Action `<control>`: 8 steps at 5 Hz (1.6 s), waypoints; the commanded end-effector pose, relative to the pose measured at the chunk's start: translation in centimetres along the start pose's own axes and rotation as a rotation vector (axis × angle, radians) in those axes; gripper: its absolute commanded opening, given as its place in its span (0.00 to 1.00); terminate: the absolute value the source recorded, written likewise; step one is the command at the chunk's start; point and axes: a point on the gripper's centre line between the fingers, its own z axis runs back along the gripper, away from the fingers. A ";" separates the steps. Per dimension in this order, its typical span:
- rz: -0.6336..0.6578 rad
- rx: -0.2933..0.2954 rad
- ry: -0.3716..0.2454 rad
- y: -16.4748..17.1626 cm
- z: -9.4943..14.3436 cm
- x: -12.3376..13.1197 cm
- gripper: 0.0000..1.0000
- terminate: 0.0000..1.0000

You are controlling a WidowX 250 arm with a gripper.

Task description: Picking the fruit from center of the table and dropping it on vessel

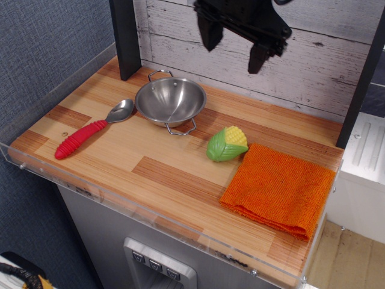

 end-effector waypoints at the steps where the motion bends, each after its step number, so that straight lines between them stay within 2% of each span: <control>1: -0.010 -0.051 0.043 1.7 -1.0 -1.0 1.00 0.00; 2: -0.150 -0.092 0.088 1.2 -3.3 -2.1 1.00 0.00; 3: -0.239 -0.109 0.109 0.6 -4.6 -2.7 1.00 0.00; 4: -0.290 -0.101 0.123 -0.2 -5.5 -3.5 1.00 0.00; 6: -0.310 -0.130 0.187 -1.1 -7.2 -5.2 1.00 0.00; 7: -0.271 -0.157 0.193 -1.1 -7.9 -5.6 1.00 0.00; 8: -0.278 -0.151 0.239 -1.2 -9.0 -6.3 1.00 0.00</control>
